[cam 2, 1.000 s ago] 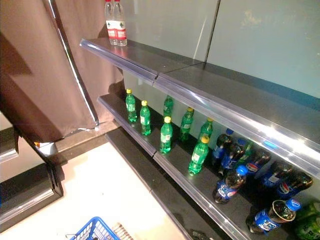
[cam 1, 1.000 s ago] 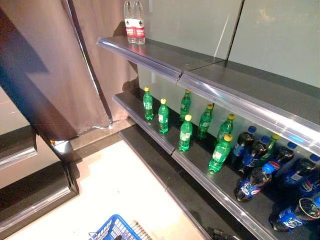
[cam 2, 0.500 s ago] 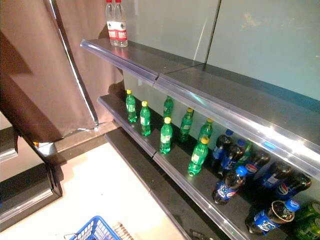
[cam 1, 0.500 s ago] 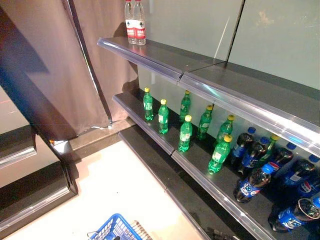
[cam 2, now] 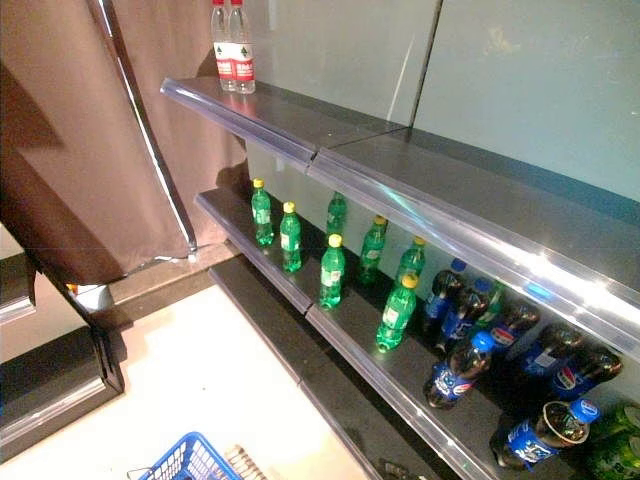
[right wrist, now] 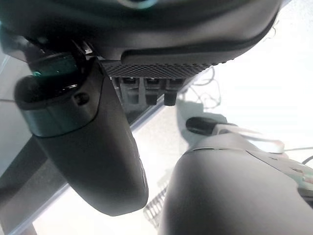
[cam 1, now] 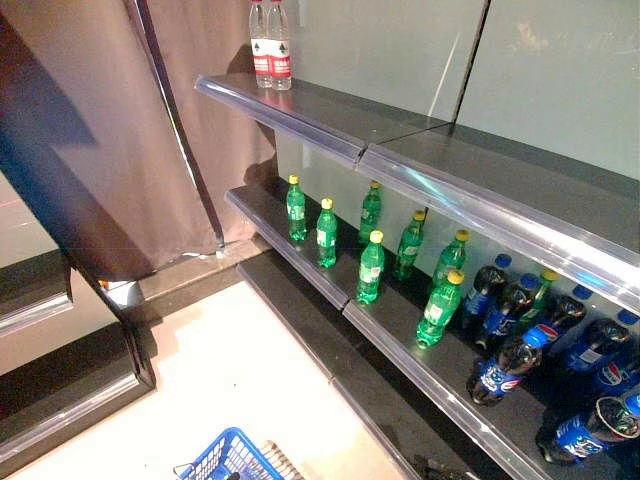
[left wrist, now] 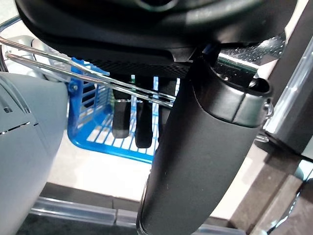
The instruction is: Pick up the drink and place into the basket.
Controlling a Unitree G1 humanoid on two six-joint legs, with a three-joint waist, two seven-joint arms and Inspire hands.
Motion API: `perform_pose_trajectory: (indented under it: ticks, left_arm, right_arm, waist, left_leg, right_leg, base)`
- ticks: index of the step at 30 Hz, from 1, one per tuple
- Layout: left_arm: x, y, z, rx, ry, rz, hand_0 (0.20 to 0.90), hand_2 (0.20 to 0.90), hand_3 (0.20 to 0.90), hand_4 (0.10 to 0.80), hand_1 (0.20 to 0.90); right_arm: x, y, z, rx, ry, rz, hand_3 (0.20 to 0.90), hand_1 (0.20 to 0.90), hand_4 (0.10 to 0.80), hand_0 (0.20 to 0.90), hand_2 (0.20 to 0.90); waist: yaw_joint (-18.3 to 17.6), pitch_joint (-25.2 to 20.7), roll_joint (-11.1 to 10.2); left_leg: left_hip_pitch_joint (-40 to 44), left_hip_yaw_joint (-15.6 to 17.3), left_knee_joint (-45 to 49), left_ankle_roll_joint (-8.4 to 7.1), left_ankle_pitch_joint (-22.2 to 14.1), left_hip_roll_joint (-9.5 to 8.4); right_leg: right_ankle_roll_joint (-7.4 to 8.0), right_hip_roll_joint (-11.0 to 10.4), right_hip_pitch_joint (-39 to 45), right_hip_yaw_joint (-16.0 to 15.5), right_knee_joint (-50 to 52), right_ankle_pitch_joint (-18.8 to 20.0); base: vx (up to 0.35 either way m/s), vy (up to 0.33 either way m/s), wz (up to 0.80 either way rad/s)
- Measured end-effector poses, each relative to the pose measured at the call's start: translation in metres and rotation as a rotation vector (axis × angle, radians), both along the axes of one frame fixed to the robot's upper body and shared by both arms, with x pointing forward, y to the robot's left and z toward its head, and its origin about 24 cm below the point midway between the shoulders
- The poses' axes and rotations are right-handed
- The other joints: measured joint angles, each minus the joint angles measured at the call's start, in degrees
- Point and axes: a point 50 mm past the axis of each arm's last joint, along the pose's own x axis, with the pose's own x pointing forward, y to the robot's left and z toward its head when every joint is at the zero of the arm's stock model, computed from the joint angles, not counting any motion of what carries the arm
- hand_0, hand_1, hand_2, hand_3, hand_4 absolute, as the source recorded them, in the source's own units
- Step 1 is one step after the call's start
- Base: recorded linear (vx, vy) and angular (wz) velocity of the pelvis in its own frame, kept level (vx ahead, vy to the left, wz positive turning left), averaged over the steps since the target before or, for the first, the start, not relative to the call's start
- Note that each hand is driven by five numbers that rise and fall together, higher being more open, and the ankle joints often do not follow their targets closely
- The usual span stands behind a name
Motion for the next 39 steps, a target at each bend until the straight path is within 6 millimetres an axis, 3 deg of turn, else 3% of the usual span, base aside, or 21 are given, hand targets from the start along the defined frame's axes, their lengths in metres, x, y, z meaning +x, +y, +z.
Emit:
perform_pose_trajectory:
  ticks: [5,17,27,34,39]
  left_arm:
    - [0.0,0.0,0.0,0.0,-0.002,0.0,0.3,0.3,0.2,0.1,0.3]
    - [0.007,0.003,0.001,0.009,-0.026,-0.007,0.3,0.3,0.2,0.1,0.3]
    - [0.017,0.004,0.003,0.017,-0.071,0.007,0.3,0.3,0.2,0.1,0.3]
    - [0.02,0.006,0.004,0.015,-0.082,0.033,0.3,0.3,0.2,0.1,0.3]
    - [0.018,0.003,0.003,-0.004,-0.064,0.03,0.3,0.3,0.2,0.1,0.3]
  right_arm:
    - [0.007,0.001,0.002,0.01,-0.045,-0.002,0.9,0.9,0.8,0.9,0.9]
    - [0.063,0.031,0.02,0.055,-0.283,0.251,0.9,0.9,0.8,0.9,0.9]
    - [0.136,0.06,0.065,0.022,-0.595,0.352,0.9,0.9,0.8,0.9,0.9]
    - [0.169,0.039,0.088,-0.029,-0.696,0.23,0.9,0.9,0.8,0.9,0.9]
    - [0.194,0.035,0.107,-0.045,-0.776,0.17,0.9,0.9,0.8,0.9,0.9]
  waist:
    - [0.13,0.1,-0.05]
    - [2.2,0.75,-0.76]
    - [5.15,3.81,-1.04]
    - [8.11,4.77,-1.3]
    - [10.75,5.94,-1.02]
  left_leg:
    - [-0.01,-0.11,0.0,0.0,0.01,0.0]
    - [-0.05,-2.16,0.01,-0.23,0.2,-0.16]
    - [-0.17,-6.5,0.06,-0.14,1.3,-1.68]
    - [-0.61,-6.2,0.29,0.15,1.87,-2.2]
    - [-1.4,-9.23,1.39,0.22,2.42,-3.58]
  right_leg:
    - [0.0,0.0,0.06,-0.12,0.0,0.0]
    - [0.14,-0.23,1.2,-2.41,-0.02,-0.63]
    - [1.36,-1.56,4.26,-8.17,0.32,-1.99]
    - [1.82,-2.28,8.03,-11.39,0.33,-4.75]
    - [2.76,-3.06,9.41,-14.65,0.36,-5.14]
  base:
    - [0.0,0.0,0.0]
    - [0.016,0.005,0.1]
    - [0.044,0.02,0.31]
    - [0.072,0.039,0.61]
    - [0.078,0.049,0.42]
